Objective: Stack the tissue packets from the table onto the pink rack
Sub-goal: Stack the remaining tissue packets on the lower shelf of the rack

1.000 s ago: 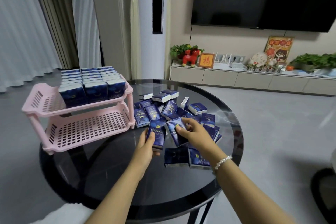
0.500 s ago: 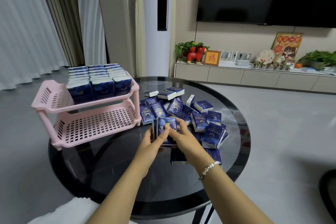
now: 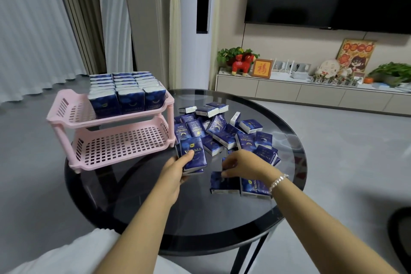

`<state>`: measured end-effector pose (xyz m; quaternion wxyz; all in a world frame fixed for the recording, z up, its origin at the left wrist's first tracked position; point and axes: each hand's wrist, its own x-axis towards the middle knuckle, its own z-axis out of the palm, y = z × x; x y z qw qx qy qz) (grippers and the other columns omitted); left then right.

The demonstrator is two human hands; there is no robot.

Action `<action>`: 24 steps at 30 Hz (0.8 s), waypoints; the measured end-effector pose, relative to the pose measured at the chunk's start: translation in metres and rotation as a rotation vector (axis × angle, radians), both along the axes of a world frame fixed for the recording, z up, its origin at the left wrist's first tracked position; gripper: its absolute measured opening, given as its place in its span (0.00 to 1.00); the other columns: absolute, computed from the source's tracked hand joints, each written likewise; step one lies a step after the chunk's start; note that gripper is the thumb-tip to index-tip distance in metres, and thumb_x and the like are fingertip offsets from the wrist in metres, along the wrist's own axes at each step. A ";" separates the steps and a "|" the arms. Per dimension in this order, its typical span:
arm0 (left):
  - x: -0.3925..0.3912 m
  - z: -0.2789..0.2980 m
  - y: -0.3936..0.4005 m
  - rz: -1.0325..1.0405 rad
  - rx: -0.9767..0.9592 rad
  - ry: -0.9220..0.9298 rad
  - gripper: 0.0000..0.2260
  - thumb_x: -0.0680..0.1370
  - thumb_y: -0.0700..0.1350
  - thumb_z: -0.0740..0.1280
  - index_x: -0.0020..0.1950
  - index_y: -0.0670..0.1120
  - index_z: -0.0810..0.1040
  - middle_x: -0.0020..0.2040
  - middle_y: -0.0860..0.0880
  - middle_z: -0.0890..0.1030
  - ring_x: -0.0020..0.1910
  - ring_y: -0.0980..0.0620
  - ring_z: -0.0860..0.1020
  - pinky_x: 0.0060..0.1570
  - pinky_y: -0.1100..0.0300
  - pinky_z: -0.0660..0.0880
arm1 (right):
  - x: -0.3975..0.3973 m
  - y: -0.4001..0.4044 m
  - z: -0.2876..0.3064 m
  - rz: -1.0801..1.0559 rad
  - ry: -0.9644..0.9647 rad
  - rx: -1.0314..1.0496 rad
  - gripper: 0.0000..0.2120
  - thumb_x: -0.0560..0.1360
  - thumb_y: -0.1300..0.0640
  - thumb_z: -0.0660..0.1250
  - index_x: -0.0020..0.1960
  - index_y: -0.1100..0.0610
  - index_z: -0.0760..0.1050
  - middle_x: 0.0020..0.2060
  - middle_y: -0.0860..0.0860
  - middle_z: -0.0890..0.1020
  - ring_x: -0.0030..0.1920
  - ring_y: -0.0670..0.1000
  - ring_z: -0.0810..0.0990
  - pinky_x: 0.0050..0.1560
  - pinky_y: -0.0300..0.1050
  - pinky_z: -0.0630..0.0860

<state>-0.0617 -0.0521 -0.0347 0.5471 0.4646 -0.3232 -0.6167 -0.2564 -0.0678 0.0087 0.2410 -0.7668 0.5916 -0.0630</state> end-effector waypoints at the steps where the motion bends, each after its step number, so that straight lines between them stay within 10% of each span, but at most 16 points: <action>1: 0.000 0.000 0.000 0.010 0.004 0.004 0.07 0.76 0.45 0.67 0.53 0.48 0.78 0.44 0.49 0.82 0.40 0.53 0.79 0.44 0.59 0.71 | 0.001 0.000 -0.002 0.041 0.096 -0.005 0.18 0.72 0.49 0.70 0.58 0.57 0.78 0.54 0.54 0.81 0.55 0.54 0.76 0.56 0.49 0.75; 14: 0.009 -0.003 0.007 0.068 -0.008 -0.055 0.11 0.75 0.45 0.69 0.57 0.47 0.77 0.49 0.49 0.83 0.44 0.52 0.80 0.43 0.59 0.72 | 0.020 0.012 -0.013 0.170 0.367 -0.078 0.20 0.73 0.48 0.67 0.61 0.56 0.72 0.60 0.54 0.67 0.61 0.58 0.64 0.59 0.49 0.65; 20: 0.019 -0.007 0.010 0.102 -0.025 -0.098 0.16 0.74 0.47 0.70 0.61 0.46 0.76 0.55 0.48 0.83 0.52 0.50 0.80 0.54 0.57 0.73 | 0.023 0.019 -0.014 -0.038 -0.210 -0.042 0.14 0.75 0.55 0.67 0.58 0.57 0.70 0.49 0.50 0.76 0.47 0.49 0.73 0.45 0.42 0.68; 24: 0.027 -0.011 0.013 0.079 -0.051 -0.221 0.23 0.74 0.53 0.70 0.67 0.49 0.72 0.62 0.51 0.79 0.61 0.51 0.76 0.67 0.51 0.67 | 0.036 0.022 -0.021 -0.267 -0.904 0.132 0.08 0.78 0.57 0.63 0.56 0.56 0.76 0.52 0.55 0.82 0.52 0.53 0.80 0.60 0.54 0.75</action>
